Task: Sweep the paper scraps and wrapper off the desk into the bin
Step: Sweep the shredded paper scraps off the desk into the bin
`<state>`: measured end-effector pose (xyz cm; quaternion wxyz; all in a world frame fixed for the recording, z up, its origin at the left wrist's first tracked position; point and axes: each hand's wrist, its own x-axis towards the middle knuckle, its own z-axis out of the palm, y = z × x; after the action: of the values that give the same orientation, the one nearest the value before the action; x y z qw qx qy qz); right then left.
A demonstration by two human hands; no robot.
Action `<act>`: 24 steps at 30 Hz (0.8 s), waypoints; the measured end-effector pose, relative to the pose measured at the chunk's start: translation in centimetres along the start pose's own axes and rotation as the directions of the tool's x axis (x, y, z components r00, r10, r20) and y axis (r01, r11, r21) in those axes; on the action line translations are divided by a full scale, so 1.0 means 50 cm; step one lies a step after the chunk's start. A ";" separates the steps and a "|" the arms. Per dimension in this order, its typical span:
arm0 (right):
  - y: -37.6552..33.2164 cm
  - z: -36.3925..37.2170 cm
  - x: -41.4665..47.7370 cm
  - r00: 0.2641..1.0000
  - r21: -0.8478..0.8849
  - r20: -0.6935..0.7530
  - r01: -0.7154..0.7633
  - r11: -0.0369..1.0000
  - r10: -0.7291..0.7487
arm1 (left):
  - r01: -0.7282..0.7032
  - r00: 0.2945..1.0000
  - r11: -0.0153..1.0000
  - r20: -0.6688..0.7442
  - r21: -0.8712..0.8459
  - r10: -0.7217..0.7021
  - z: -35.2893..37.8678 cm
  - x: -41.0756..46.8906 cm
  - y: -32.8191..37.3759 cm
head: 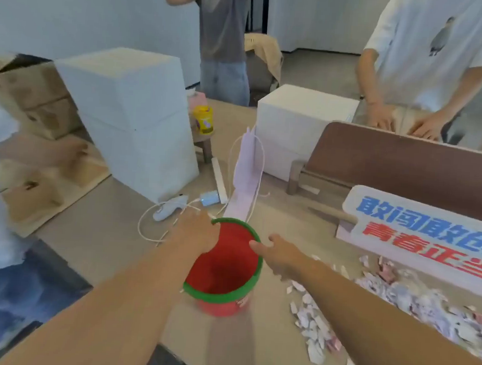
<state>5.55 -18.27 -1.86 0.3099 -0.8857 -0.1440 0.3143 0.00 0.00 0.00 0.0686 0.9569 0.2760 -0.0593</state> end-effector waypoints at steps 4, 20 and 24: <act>-0.006 0.090 0.032 0.994 0.070 -0.091 0.065 0.995 -0.059 | 0.078 0.993 0.973 0.109 -0.216 -0.056 0.056 0.014 -0.062; 0.361 0.218 0.040 0.925 -0.542 -0.369 -0.130 0.831 -0.096 | -0.268 0.958 0.846 -0.225 -0.460 0.180 0.055 0.064 0.159; 0.387 0.211 0.079 0.903 -0.516 -0.412 -0.124 0.848 -0.119 | -0.303 0.948 0.853 -0.221 -0.425 0.227 0.080 0.072 0.183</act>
<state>2.88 -26.48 -22.50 0.0769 -0.9835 -0.1523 0.0600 7.64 -6.44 -3.58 0.2749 0.9446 0.1518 0.0951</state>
